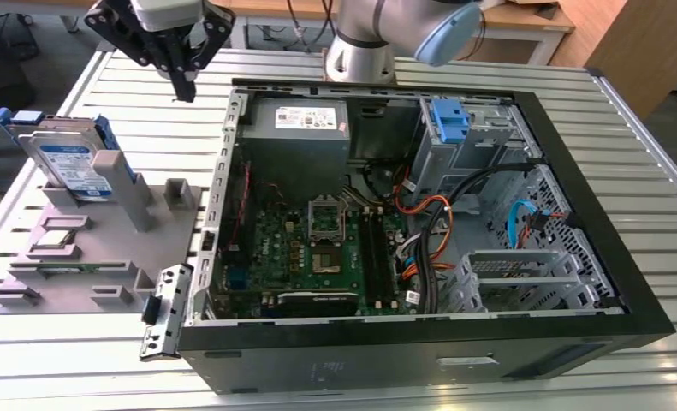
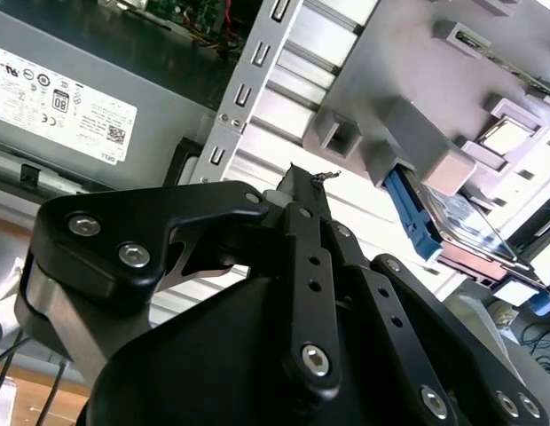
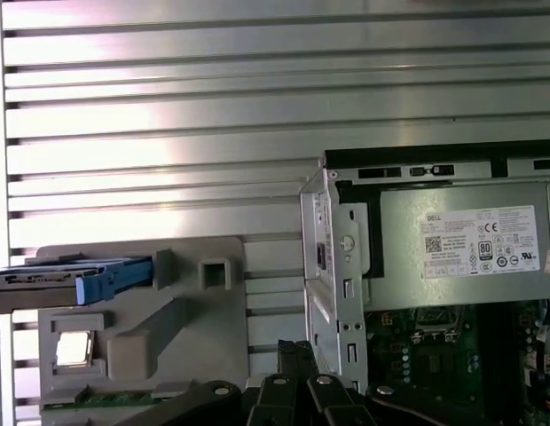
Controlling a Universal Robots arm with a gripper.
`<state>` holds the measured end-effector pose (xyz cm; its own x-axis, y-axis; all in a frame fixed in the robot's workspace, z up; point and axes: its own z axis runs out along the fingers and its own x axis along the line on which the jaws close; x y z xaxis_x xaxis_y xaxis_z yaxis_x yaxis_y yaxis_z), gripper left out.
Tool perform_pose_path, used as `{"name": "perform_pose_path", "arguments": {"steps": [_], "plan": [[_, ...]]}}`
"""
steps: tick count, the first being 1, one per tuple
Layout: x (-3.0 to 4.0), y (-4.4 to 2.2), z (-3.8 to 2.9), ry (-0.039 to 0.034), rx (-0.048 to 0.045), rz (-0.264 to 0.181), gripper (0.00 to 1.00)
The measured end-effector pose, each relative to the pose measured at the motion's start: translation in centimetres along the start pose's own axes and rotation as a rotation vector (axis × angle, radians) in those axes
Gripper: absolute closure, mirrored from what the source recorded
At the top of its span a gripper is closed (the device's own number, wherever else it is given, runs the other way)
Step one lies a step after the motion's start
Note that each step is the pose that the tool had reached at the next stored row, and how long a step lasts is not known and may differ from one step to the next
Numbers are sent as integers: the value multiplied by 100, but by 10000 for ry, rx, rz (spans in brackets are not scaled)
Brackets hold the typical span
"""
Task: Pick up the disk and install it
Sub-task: 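Reach for the disk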
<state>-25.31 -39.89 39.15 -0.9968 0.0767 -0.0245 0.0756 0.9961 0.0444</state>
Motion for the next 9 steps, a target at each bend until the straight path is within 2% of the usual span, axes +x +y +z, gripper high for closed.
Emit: {"name": "perform_pose_path", "arguments": {"steps": [9], "plan": [[243,-17,1,-1,0,8,89]]}}
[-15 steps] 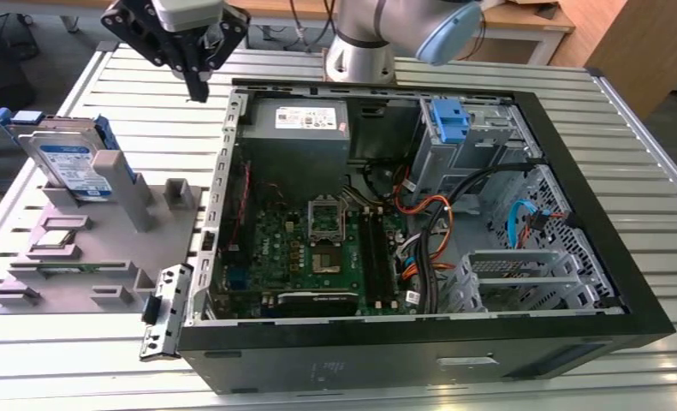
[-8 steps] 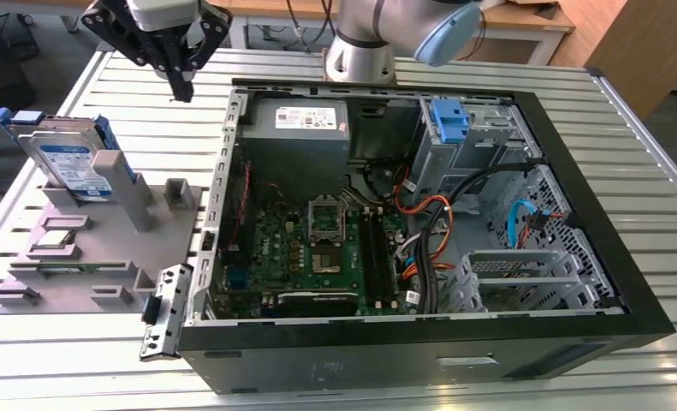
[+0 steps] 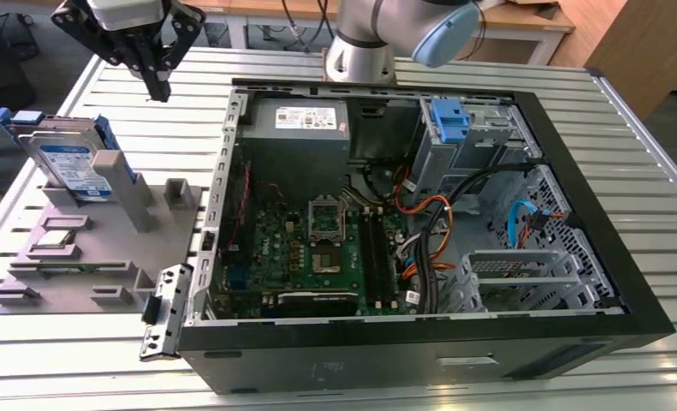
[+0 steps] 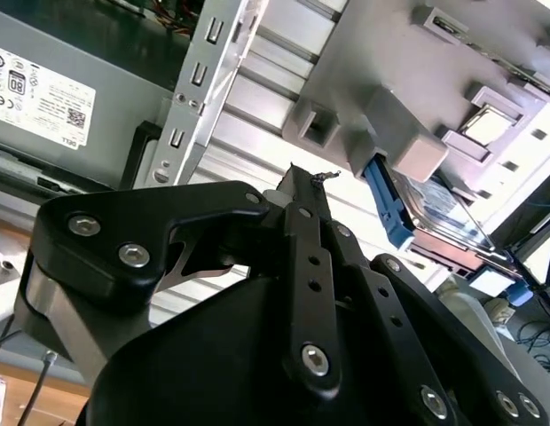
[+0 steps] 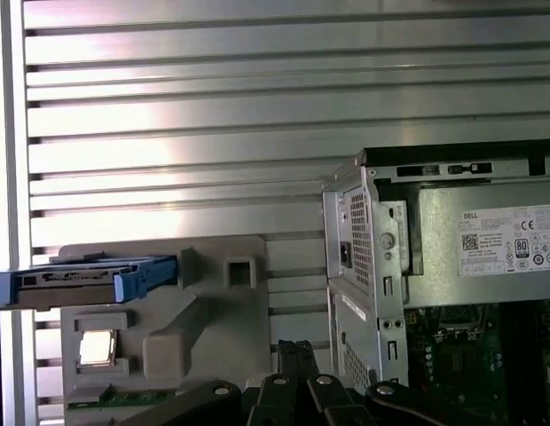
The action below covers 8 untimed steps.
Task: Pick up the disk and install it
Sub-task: 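Reach for the disk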
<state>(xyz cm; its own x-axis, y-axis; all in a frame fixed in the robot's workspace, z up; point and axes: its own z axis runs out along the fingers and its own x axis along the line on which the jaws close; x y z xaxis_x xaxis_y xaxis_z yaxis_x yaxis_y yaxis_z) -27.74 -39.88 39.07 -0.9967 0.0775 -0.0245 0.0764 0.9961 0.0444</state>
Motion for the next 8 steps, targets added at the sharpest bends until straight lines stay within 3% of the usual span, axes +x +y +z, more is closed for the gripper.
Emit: {"name": "perform_pose_path", "arguments": {"steps": [4,8], "plan": [[95,-7,0,0,1,5,89],[97,-7,0,0,0,4,89]]}}
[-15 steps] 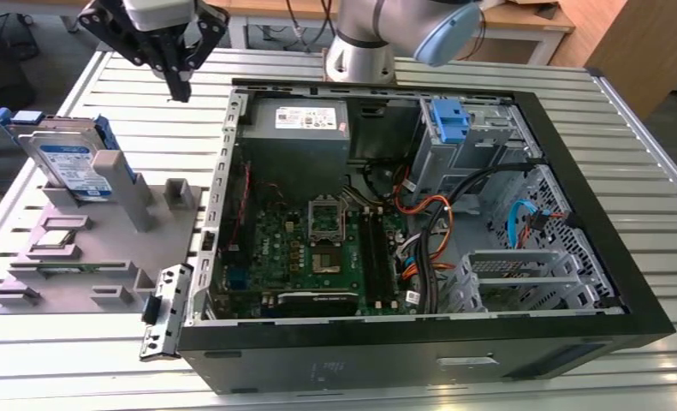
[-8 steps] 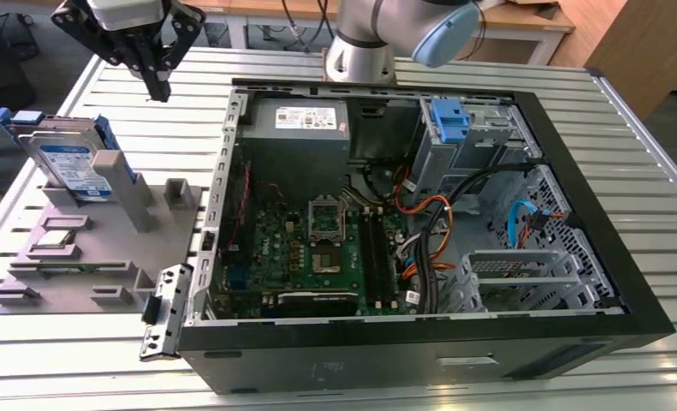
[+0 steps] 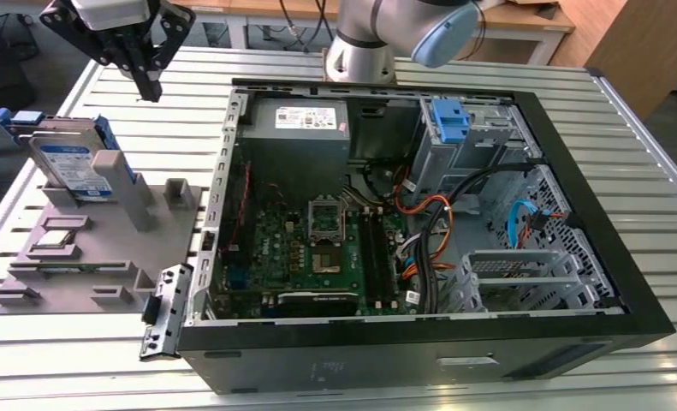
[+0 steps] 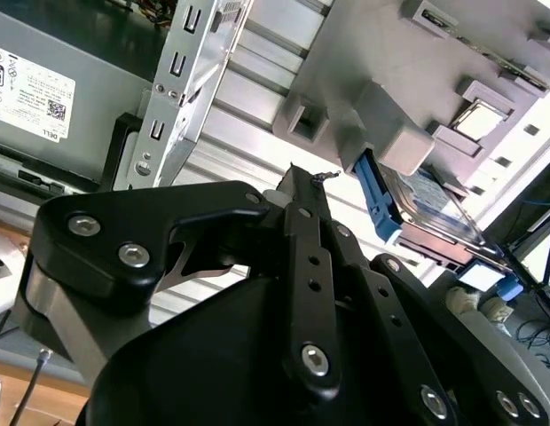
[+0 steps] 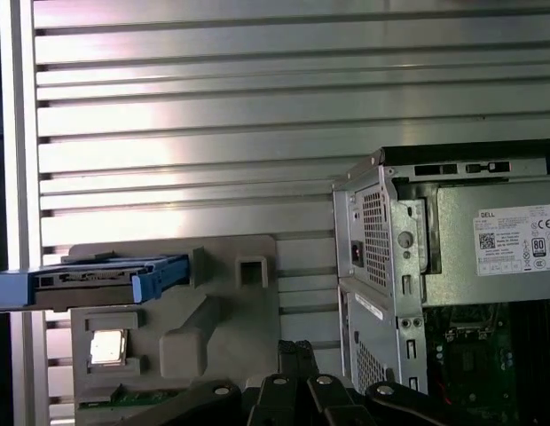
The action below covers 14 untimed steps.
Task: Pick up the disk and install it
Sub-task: 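Reach for the disk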
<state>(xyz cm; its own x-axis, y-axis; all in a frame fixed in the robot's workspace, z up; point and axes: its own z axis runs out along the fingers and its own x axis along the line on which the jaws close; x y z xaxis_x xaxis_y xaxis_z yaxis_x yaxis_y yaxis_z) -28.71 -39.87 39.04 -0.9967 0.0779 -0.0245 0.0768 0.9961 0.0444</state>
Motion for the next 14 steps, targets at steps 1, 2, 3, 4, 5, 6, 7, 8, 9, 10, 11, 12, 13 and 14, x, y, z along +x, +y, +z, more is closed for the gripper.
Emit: {"name": "perform_pose_path", "arguments": {"steps": [1,2,3,4,5,6,7,8,9,10,11,12,13,14], "plan": [[0,0,0,0,0,0,89],[0,0,-1,1,1,1,89],[1,0,-1,1,1,1,89],[1,0,0,19,2,2,89],[1,0,1,75,6,4,89],[1,0,2,158,13,8,89],[1,0,3,228,18,10,89],[1,0,4,300,24,14,89],[1,0,5,338,26,16,89],[2,0,4,346,28,17,89],[2,0,4,352,28,18,89],[1,0,4,358,28,17,89],[1,0,4,365,29,17,89],[1,0,4,371,29,17,89]]}}
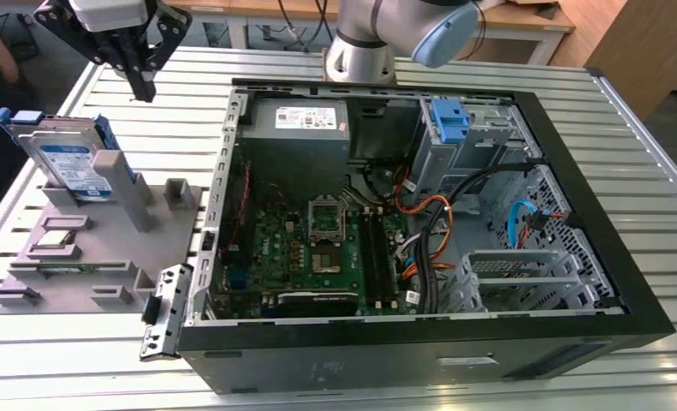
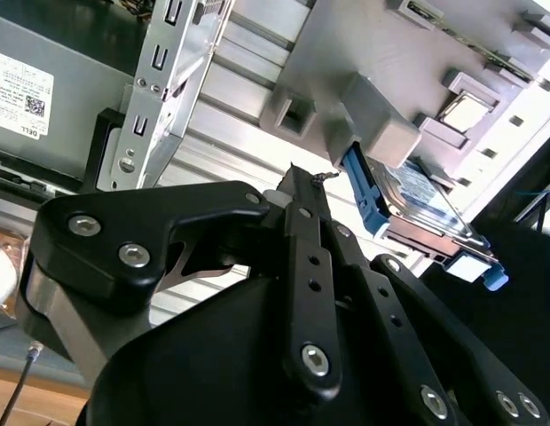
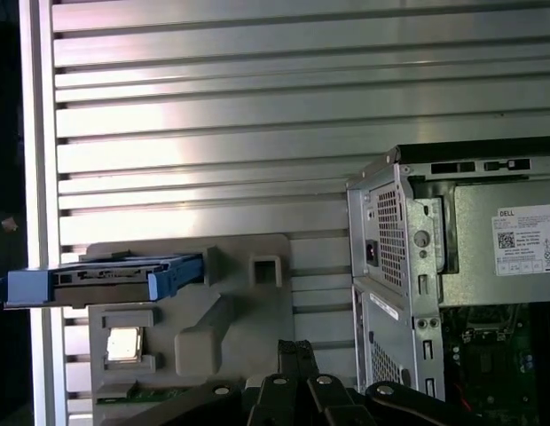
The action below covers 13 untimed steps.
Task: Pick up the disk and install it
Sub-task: 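Reach for the disk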
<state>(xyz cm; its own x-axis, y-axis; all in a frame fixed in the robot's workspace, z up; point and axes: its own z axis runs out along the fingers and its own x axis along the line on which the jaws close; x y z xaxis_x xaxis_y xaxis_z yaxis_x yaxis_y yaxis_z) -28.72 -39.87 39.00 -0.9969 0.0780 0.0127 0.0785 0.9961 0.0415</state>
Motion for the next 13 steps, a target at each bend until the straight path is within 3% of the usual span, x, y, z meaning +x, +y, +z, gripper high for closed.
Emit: {"name": "perform_pose_path", "arguments": {"steps": [6,13], "plan": [[30,-3,4,6,1,-19,89],[157,-8,20,10,3,-123,89]]}}
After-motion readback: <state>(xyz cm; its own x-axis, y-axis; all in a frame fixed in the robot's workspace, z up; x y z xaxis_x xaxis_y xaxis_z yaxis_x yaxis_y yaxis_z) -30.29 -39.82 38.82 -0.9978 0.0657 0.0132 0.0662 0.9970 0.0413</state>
